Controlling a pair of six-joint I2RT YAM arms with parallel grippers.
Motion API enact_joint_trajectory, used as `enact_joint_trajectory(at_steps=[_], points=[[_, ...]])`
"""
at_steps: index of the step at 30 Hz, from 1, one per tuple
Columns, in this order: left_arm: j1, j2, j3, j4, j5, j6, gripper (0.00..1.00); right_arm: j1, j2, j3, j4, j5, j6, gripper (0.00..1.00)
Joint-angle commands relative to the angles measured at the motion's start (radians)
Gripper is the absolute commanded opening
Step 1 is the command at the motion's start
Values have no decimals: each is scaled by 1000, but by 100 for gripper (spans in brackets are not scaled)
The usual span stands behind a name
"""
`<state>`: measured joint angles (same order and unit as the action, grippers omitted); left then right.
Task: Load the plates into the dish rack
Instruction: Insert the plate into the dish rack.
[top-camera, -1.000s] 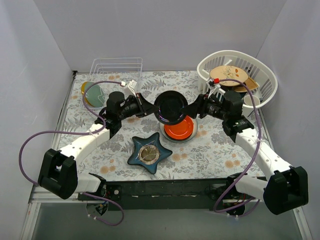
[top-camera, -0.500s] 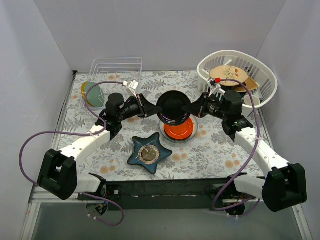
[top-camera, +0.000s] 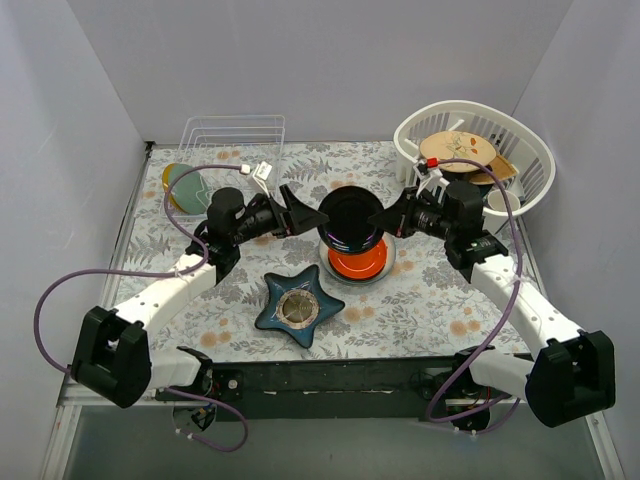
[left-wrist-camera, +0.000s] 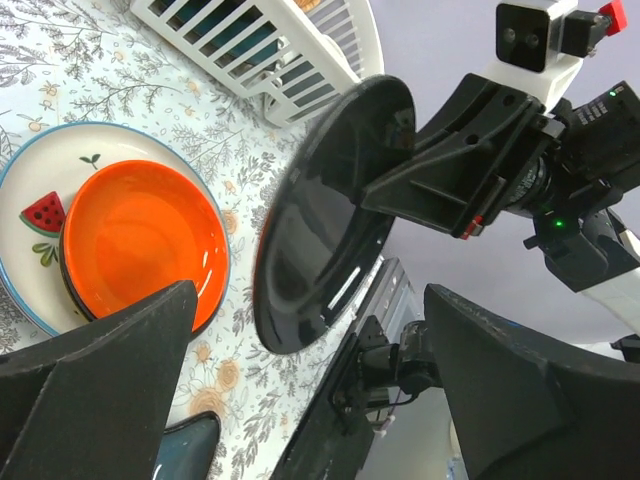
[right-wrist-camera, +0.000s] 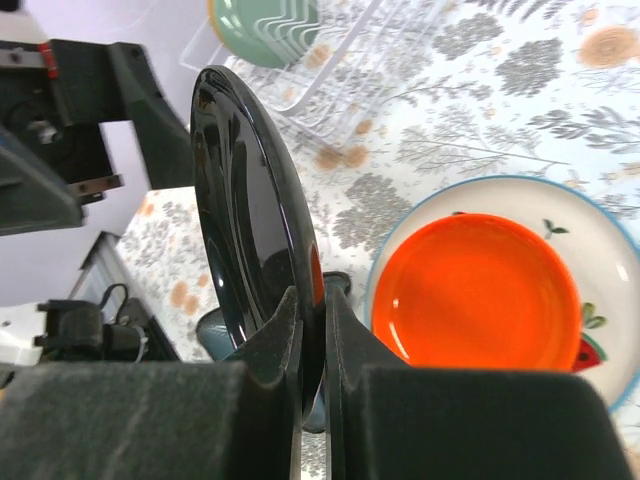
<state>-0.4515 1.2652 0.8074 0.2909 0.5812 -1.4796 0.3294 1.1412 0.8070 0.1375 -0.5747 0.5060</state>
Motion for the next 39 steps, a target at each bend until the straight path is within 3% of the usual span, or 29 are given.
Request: enact_joint_trajectory(at_steps=[1,6,7,9,10,13,20,23,28,37,39], points=[[7,-69,59,-45,-8,12,98,3,-31,105,-115,145,-116,1],[8,-15,223,-215,19,4,98,25,-20,168,-249,338,-260,1],[8,-6,243,-234,26,7,98,48,-18,182,-284,439,-279,1],[8,0,282,-281,14,19,98,139,-12,233,-311,557,-331,1],[8,0,315,-285,0,25,98,178,-8,256,-323,702,-351,1],[8,17,398,-395,-17,53,98,336,29,339,-363,948,-431,1],[8,30,483,-501,-41,59,98,512,84,425,-371,1266,-504,1],[10,23,484,-519,-44,55,98,578,100,417,-332,1418,-619,1],[10,39,504,-550,-58,44,98,700,103,311,-76,1676,-857,1],[57,161,619,-590,-15,-24,98,841,80,167,258,1780,-1125,1],[73,195,641,-584,25,-45,98,872,69,115,437,1790,-1257,1]])
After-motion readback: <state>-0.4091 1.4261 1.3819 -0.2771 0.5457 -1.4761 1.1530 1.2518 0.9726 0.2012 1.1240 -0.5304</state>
